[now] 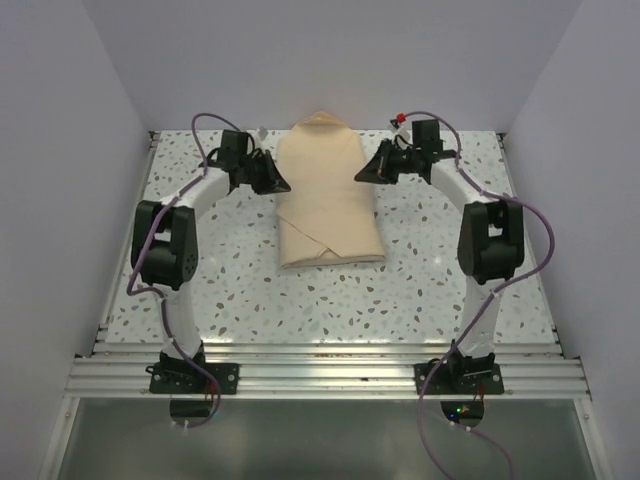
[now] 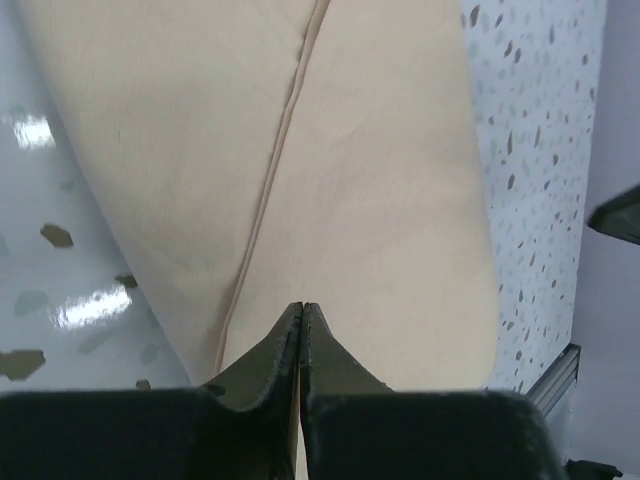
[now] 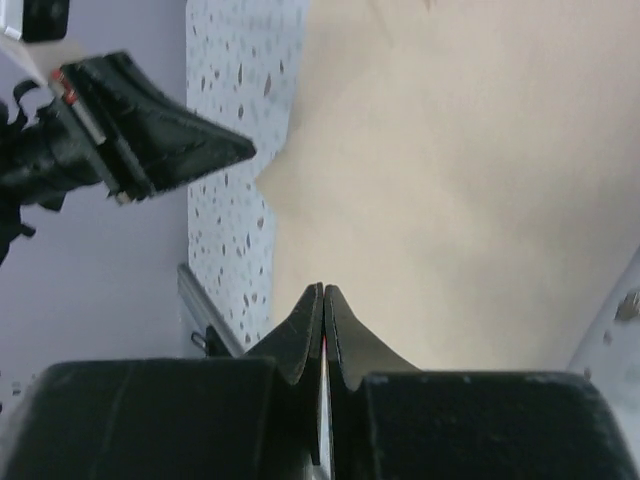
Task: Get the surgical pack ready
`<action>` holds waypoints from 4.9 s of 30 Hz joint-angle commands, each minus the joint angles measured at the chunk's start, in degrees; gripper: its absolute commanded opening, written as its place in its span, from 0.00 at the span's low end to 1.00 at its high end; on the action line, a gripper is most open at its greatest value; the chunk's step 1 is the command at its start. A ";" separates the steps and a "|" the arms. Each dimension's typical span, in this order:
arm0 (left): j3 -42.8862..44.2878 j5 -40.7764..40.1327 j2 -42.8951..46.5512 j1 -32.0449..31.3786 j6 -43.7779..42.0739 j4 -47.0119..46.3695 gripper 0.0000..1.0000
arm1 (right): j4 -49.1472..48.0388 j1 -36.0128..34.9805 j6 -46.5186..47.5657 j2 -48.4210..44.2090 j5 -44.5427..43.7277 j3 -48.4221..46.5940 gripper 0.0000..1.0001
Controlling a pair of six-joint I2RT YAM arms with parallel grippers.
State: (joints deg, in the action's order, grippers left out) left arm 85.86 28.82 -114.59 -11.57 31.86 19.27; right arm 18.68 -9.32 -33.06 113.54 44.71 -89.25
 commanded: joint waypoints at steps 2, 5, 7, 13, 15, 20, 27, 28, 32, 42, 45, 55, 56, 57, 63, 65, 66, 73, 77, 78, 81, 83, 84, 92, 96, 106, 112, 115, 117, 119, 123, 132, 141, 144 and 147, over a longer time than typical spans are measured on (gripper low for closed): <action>5.71 4.39 -5.89 2.43 0.13 -9.06 0.05 | -3.21 0.09 -2.01 13.70 1.34 -14.87 0.00; 8.79 7.38 -10.81 3.31 0.75 -11.62 0.02 | -1.29 0.18 -0.52 21.45 4.07 -23.93 0.00; 10.46 9.84 -12.76 3.58 0.84 -13.20 0.01 | -0.40 0.27 1.15 25.13 4.68 -27.01 0.00; 13.54 10.39 -18.83 3.84 -1.36 -10.57 0.00 | 2.31 0.88 3.69 30.68 3.55 -30.10 0.00; 13.45 9.24 -19.80 4.10 -1.45 -9.43 0.00 | 4.87 0.97 6.15 31.83 2.49 -31.15 0.00; 15.56 9.68 -22.79 4.19 -1.71 -6.88 0.00 | 6.37 0.71 7.31 32.89 1.79 -30.63 0.00; 19.25 9.85 -20.59 4.19 -0.57 -7.83 0.03 | 4.79 0.18 2.57 30.35 1.44 -35.99 0.00; 19.34 10.20 -20.24 4.19 0.04 -8.62 0.03 | 3.92 0.27 1.95 29.82 1.09 -36.86 0.00; 19.95 11.08 -19.54 4.19 3.82 -13.46 0.06 | 1.98 1.32 -0.43 27.53 -1.11 -37.48 0.00; 18.20 10.91 -23.49 4.72 8.13 -15.05 0.08 | -0.74 2.47 -0.25 31.21 -0.67 -32.22 0.00; 18.55 10.29 -25.95 4.89 8.66 -12.77 0.08 | -2.41 2.38 -1.30 33.85 -1.02 -30.99 0.00; 21.19 13.45 -28.68 6.47 11.02 -14.86 0.09 | -9.16 2.29 -7.54 36.67 -1.03 -30.89 0.00; 21.01 13.72 -28.33 6.65 12.77 -18.09 0.09 | -10.58 2.12 -8.42 36.06 -0.85 -30.89 0.00; 21.10 13.81 -28.06 6.91 13.66 -20.39 0.10 | -11.90 2.11 -9.99 35.62 -0.85 -30.98 0.00; 23.82 12.76 -29.11 8.41 20.87 -28.85 0.16 | -20.69 2.12 -19.31 36.92 -1.11 -38.17 0.00; 28.36 9.34 -31.74 8.67 21.14 -23.95 0.18 | -21.05 2.03 -22.21 39.91 -1.90 -40.20 0.00; 30.65 8.20 -33.23 8.67 20.88 -21.32 0.17 | -21.57 2.11 -23.18 40.70 -2.95 -40.91 0.00; 37.27 4.68 -40.45 8.23 22.64 -14.71 0.16 | -15.55 -0.08 -24.16 46.60 -12.59 -44.95 0.00; 37.36 -0.16 -39.67 8.58 22.46 -13.12 0.17 | -13.40 -0.17 -24.77 45.64 -20.79 -43.99 0.00; 37.36 -0.95 -39.40 8.67 22.37 -13.20 0.17 | -13.49 -0.26 -24.77 45.55 -21.59 -44.51 0.00; 37.62 -2.27 -38.17 8.85 22.37 -14.17 0.17 | -11.74 0.18 -24.51 47.12 -21.68 -50.98 0.00; 36.75 -1.57 -36.42 9.37 21.94 -15.57 0.20 | -10.68 0.53 -24.25 48.27 -20.46 -54.00 0.01; 35.87 -1.57 -34.06 9.64 21.41 -16.10 0.21 | -10.85 0.71 -24.07 48.01 -19.67 -54.62 0.02; 21.96 -9.57 -24.71 9.90 18.94 -31.93 0.53 | -13.76 1.32 -12.75 38.60 -22.73 -46.18 0.27; 24.62 -8.87 -28.93 9.03 20.26 -31.48 0.53 | -10.42 1.85 -11.50 41.06 -21.07 -50.40 0.37; 28.04 -11.77 -33.95 6.22 19.12 -34.03 0.57 | -12.00 2.73 -9.13 45.80 -21.07 -53.39 0.67; 26.29 -13.00 -34.92 5.25 19.29 -36.22 0.57 | -15.41 2.73 -8.16 47.48 -22.21 -52.18 0.68; 26.72 -13.09 -35.62 5.25 19.56 -35.88 0.57 | -15.26 2.82 -8.42 48.70 -23.53 -53.90 0.71; 27.16 -13.09 -36.23 5.25 19.56 -35.44 0.57 | -13.67 2.73 -9.04 53.00 -22.57 -60.84 0.70; 27.51 -13.00 -36.50 5.33 19.91 -35.35 0.57 | -13.66 2.29 -10.09 54.51 -22.30 -61.92 0.68; 28.83 -12.38 -38.07 5.33 21.14 -35.79 0.55 | -15.07 1.24 -9.92 54.59 -23.35 -59.81 0.63; 31.56 -11.07 -39.58 5.42 23.60 -36.40 0.51 | -13.75 -1.75 -8.25 57.59 -25.28 -63.06 0.56; 32.78 -8.61 -40.01 5.51 25.18 -37.02 0.32 | -17.09 -1.31 -12.55 58.99 -27.13 -65.08 0.41; 33.92 -7.20 -39.66 5.68 25.54 -36.85 0.17 | -18.32 -0.88 -15.01 58.55 -25.03 -65.00 0.16; 34.19 -6.41 -38.00 5.77 24.84 -35.80 0.05 | -18.41 -0.44 -17.39 56.89 -23.18 -64.65 0.00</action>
State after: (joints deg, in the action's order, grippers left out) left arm 117.21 19.57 -153.77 -5.91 57.45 -16.97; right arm -0.12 -10.00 -47.70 171.09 19.90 -153.08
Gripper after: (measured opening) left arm 0.095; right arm 0.033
